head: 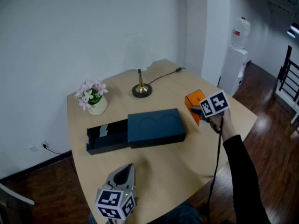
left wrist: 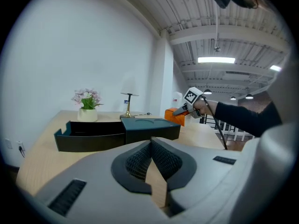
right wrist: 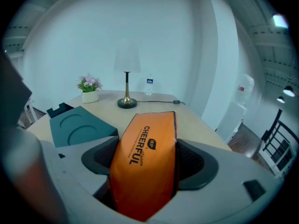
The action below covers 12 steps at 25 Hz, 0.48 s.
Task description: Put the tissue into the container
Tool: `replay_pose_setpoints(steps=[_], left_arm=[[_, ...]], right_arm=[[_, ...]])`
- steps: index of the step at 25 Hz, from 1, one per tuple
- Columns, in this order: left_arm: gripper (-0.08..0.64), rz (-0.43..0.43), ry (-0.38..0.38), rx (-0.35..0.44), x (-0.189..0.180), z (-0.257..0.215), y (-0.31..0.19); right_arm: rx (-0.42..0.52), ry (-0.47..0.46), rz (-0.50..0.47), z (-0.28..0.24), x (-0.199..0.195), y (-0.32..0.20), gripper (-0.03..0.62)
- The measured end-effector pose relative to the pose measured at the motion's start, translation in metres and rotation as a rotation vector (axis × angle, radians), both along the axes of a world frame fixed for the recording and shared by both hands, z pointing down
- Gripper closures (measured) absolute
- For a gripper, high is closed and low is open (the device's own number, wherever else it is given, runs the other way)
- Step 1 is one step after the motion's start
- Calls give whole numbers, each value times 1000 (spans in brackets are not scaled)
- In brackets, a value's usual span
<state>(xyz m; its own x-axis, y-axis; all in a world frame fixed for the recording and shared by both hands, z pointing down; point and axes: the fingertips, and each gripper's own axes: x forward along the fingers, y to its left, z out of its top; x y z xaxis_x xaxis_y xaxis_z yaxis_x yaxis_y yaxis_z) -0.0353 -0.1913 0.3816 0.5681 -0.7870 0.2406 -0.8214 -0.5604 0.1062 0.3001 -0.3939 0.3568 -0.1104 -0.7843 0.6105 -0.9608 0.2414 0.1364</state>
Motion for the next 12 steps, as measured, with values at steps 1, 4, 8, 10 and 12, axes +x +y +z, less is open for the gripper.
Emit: replay_pose_setpoints(steps=[1, 4, 8, 10, 12], left_arm=[[558, -5, 2, -3, -3, 0, 1], [559, -17, 15, -13, -10, 4, 5], [559, -22, 25, -31, -17, 11, 8], [560, -32, 22, -34, -23, 13, 10], [560, -44, 19, -33, -29, 14, 12]], right_arm=[[12, 2, -35, -11, -9, 2, 199], [46, -21, -180, -45, -47, 10, 201], [94, -62, -423, -80, -119, 20, 204], [115, -67, -530, -92, -162, 21, 204], [130, -67, -624, -99, -205, 19, 204]])
